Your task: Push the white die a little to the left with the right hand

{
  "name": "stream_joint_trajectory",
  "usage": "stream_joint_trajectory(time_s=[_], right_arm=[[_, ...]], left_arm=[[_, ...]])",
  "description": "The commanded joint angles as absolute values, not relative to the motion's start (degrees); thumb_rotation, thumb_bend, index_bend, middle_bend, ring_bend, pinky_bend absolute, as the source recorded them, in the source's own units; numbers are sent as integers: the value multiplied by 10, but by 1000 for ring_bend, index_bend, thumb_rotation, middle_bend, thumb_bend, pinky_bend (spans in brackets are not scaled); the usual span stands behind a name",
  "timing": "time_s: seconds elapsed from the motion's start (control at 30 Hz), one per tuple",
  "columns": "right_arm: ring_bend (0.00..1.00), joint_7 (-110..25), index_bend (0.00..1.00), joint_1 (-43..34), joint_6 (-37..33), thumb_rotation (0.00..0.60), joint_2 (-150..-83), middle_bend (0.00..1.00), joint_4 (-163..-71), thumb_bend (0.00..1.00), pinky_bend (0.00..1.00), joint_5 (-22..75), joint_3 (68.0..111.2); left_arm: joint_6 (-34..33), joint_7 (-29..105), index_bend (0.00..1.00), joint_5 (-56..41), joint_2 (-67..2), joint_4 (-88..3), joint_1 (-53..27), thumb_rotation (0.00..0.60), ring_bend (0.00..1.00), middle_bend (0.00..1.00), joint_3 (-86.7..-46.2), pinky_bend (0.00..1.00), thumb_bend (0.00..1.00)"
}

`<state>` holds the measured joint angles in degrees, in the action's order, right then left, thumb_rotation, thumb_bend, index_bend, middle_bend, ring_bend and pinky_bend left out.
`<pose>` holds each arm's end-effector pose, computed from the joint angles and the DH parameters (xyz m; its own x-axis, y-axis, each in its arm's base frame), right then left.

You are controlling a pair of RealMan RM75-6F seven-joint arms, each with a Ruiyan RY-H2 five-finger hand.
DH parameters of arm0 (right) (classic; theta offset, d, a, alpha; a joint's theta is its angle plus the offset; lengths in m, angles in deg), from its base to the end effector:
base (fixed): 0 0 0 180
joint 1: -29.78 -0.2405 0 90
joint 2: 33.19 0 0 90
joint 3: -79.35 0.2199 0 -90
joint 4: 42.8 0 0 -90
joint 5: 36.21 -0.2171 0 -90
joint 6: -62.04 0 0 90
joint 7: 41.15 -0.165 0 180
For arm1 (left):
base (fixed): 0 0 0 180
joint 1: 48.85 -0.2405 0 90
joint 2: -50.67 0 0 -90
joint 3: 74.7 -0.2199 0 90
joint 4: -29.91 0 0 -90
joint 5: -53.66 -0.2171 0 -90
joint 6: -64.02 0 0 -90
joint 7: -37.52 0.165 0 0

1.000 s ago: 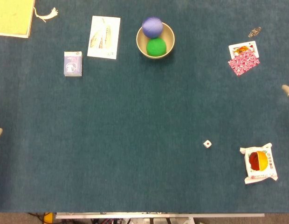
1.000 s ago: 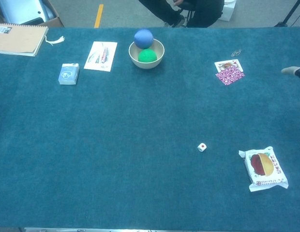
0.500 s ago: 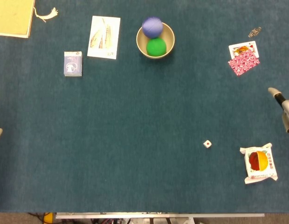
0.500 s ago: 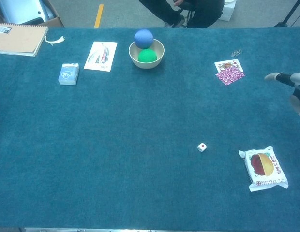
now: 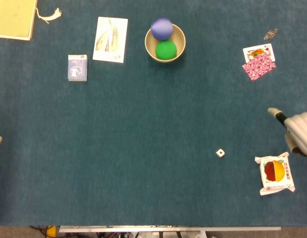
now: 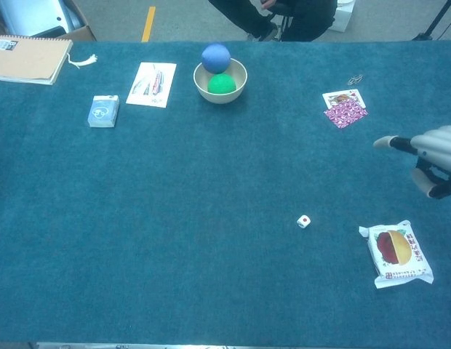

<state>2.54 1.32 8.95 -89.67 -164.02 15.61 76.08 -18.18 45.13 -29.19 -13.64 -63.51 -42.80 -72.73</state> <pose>-0.2058 -0.2090 0.0448 0.6227 -0.5763 0.5293 -0.7581 -0.2765 0.5907 -0.2856 0.2016 0.1271 0.4898 0.0647 0.8694 0.8706 0.0163 -0.4917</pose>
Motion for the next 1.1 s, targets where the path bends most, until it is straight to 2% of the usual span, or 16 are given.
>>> stream_joint_trajectory(time_s=[0.03,0.43,1.1], right_arm=[[956,22,21,-6,111,600,-894,884,-1650,652,1000,131,750],[972,2,21,-56,152,600,-933,902,-1622,652,1000,98,727],[973,-51,22,-121,203,600,-1015,903,-1582,653,1000,110,710]], left_arm=[[-182,451,401,-292,-136,-635,-428,600,81,159,-727,292,20],[-181,452,401,-290,-137,-633,-428,600,81,159,-727,292,20],[-190,448,401,-294,-130,-640,-431,600,81,159,-726,292,20]])
